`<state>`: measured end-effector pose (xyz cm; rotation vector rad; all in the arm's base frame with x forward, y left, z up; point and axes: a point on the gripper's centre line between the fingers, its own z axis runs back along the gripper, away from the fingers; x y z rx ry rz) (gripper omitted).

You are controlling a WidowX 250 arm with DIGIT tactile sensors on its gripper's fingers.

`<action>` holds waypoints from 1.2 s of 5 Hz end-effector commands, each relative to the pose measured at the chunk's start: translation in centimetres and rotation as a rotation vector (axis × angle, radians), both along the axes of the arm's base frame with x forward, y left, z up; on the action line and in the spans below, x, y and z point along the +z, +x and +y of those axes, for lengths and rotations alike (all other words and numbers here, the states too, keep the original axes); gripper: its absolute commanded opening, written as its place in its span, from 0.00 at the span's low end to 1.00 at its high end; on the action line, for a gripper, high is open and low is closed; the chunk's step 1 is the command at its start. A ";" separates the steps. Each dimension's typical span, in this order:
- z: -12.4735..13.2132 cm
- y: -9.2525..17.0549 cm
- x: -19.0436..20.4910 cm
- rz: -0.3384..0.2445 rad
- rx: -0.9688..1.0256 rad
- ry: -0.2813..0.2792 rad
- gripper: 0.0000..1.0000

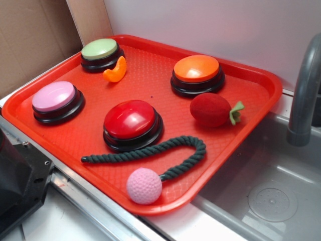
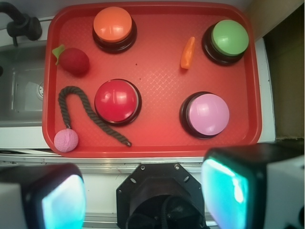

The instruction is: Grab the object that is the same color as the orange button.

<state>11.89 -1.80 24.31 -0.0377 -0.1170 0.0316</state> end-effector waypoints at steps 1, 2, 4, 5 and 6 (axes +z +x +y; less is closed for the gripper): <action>0.0 0.0 0.0 0.000 0.000 0.000 1.00; 1.4 2.0 -1.5 -0.018 0.203 -0.039 1.00; 4.3 5.8 -5.6 -0.032 0.449 -0.044 1.00; 6.1 8.4 -8.1 -0.060 0.528 -0.048 1.00; 7.3 10.7 -10.7 -0.081 0.602 -0.063 1.00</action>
